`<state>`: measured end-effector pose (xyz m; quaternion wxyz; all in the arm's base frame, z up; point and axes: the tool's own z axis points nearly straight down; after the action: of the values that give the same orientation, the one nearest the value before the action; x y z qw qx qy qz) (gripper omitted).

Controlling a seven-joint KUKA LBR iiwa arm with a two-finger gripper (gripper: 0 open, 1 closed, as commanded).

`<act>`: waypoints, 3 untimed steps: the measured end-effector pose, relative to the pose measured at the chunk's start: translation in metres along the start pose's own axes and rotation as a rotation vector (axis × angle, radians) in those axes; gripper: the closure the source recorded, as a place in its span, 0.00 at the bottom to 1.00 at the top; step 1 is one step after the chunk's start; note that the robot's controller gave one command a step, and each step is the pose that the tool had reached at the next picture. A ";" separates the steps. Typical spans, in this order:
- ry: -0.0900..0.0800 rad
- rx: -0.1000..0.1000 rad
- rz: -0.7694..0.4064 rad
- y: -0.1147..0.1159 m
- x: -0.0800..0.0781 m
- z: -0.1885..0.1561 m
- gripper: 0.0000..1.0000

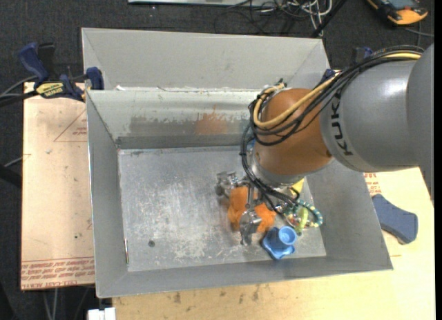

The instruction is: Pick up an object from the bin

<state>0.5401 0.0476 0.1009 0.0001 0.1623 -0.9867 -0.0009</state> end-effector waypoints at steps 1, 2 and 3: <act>-0.005 0.001 -0.174 -0.032 0.001 0.014 0.00; 0.000 0.002 -0.188 -0.052 -0.001 0.025 0.00; -0.004 -0.002 -0.042 -0.077 -0.012 0.028 0.00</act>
Offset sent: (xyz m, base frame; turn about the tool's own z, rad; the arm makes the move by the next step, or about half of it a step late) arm 0.0281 -0.0308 -0.0309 -0.0376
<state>0.5765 -0.0215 0.0731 -0.0016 0.1830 -0.9831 -0.0020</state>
